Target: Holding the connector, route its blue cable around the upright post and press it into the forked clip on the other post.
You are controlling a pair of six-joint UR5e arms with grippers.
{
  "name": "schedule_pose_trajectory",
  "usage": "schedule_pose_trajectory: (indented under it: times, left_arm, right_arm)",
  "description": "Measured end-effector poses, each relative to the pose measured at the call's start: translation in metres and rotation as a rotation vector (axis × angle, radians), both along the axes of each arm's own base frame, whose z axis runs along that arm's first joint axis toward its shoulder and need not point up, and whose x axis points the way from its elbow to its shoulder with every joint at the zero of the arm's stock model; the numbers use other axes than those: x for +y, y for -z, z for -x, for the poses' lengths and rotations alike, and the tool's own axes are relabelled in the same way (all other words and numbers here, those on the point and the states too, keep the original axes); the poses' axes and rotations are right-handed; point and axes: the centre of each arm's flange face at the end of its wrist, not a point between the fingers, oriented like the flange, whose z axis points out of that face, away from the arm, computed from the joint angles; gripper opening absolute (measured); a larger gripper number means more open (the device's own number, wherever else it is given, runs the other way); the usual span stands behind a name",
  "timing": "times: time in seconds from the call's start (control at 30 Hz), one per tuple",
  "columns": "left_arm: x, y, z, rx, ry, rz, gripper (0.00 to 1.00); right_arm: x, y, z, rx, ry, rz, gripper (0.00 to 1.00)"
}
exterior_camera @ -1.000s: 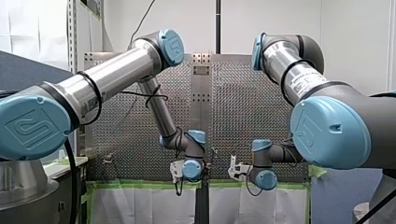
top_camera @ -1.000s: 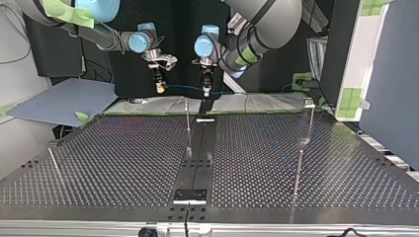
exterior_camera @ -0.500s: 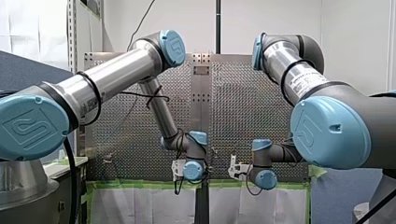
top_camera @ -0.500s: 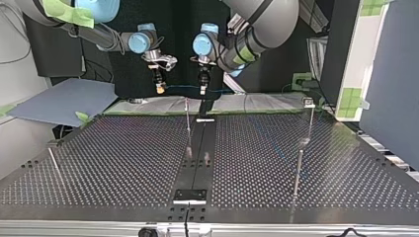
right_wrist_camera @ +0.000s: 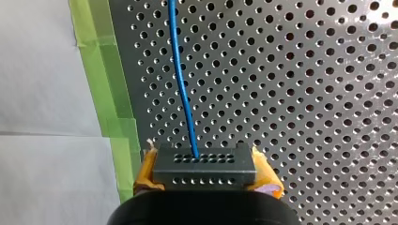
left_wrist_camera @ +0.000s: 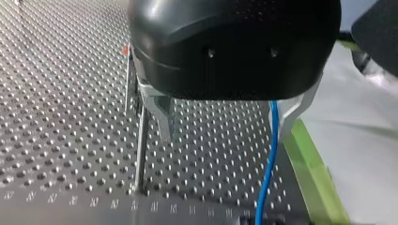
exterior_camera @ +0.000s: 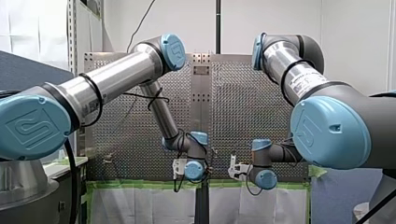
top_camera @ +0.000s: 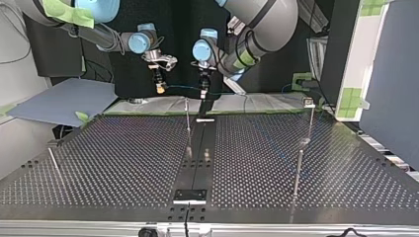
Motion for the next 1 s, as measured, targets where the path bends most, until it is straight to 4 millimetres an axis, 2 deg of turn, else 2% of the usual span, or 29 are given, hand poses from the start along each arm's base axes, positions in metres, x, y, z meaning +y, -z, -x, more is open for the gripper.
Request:
schedule_pose_trajectory:
  times: [0.33, 0.9, 0.97, 1.0]
  left_arm:
    - [0.0097, -0.0011, -0.0040, -0.017, -0.071, -0.070, 1.00]
    - [0.0024, -0.0024, -0.0039, -0.033, -0.040, -0.012, 1.00]
    - [0.0032, -0.0026, -0.0047, -0.033, -0.043, -0.007, 0.75]
    - [0.0035, -0.0027, -0.0051, -0.033, -0.044, -0.006, 0.75]
  right_arm:
    - [0.0007, 0.0005, 0.0000, 0.003, -0.004, -0.004, 0.00]
    - [0.0016, 0.0008, -0.0007, 0.004, -0.014, -0.007, 0.00]
    - [0.0017, 0.0007, -0.0008, 0.004, -0.015, -0.007, 0.00]
    - [0.0017, 0.0007, -0.0008, 0.004, -0.016, -0.007, 0.00]
